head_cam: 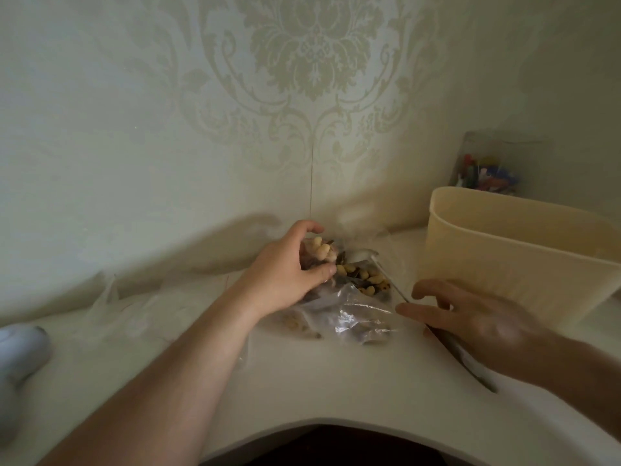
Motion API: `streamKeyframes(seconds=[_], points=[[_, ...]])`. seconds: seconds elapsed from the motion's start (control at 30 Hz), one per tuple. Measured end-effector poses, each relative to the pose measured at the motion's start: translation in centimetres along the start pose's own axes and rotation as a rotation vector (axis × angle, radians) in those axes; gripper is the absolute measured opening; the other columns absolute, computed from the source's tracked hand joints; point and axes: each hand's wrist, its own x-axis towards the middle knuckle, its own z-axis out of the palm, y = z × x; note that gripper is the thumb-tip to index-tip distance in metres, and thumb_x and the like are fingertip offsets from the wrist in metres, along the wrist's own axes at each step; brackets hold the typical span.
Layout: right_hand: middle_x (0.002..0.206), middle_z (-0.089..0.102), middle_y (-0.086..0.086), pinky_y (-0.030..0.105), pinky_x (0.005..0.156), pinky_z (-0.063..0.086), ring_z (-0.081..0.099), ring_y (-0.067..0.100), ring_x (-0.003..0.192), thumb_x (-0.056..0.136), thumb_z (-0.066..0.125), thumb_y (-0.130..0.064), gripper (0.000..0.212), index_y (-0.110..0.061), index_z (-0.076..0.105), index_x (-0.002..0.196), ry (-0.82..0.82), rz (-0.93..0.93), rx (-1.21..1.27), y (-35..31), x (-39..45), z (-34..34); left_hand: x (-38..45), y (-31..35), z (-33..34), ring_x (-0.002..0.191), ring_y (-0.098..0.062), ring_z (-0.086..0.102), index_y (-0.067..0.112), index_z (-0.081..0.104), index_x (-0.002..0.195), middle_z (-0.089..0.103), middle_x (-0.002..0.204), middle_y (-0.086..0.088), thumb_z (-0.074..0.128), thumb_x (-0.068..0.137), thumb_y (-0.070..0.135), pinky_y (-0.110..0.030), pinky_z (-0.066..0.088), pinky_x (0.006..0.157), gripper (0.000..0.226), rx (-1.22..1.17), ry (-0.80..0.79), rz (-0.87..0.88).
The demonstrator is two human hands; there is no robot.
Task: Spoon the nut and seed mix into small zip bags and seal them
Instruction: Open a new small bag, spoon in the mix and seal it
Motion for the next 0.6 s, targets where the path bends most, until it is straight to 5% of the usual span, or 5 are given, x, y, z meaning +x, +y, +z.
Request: streamKeyframes(seconds=[0.17,0.3,0.4,0.5,0.6], points=[[0.138,0.054,-0.001,0.031,0.064,0.06,0.068,0.019,0.098,0.075,0.081,0.005,0.093,-0.04,0.047,0.148,0.019,-0.101,0.065,1.1,-0.5,1.4,0.1,0.2,0.1,0.081,0.0,0.068,0.048,0.048,0.132,0.072,0.094,0.013,0.084,0.083,0.047,-0.024,0.053,0.076,0.061,-0.008,-0.023,-0.022],[0.127,0.06,-0.004,0.03,0.074,0.06,0.066,0.016,0.101,0.076,0.058,0.016,0.079,-0.033,0.062,0.137,0.167,-0.026,0.187,1.0,0.5,0.9,-0.1,0.6,0.7,0.078,0.008,0.066,0.044,0.052,0.125,0.073,0.098,0.017,0.089,0.079,0.047,-0.016,0.047,0.072,0.059,0.01,0.007,-0.029],[0.109,0.065,-0.016,0.013,0.076,0.05,0.063,0.003,0.093,0.092,0.059,0.003,0.049,-0.031,0.07,0.126,0.333,0.166,0.481,-0.8,3.9,-0.9,0.0,1.1,1.6,0.083,0.006,0.068,0.04,0.06,0.113,0.075,0.097,0.019,0.091,0.069,0.054,-0.02,0.054,0.075,0.055,-0.083,0.174,-0.033],[0.097,0.068,-0.022,0.016,0.071,0.053,0.065,0.001,0.088,0.093,0.073,-0.037,0.029,-0.048,0.066,0.119,0.272,0.38,0.774,-3.5,8.3,-2.7,0.1,1.7,2.2,0.084,-0.005,0.074,0.036,0.065,0.103,0.077,0.092,0.014,0.088,0.053,0.072,-0.039,0.062,0.078,0.066,-0.233,0.233,-0.092],[0.093,0.073,-0.02,0.019,0.067,0.055,0.069,0.0,0.081,0.087,0.077,-0.05,0.019,-0.047,0.072,0.106,0.129,0.394,1.001,-5.6,11.3,-2.6,0.2,1.6,2.5,0.082,-0.015,0.077,0.032,0.069,0.095,0.079,0.088,0.008,0.096,0.062,0.044,-0.049,0.065,0.075,0.044,-0.35,0.217,-0.158]])
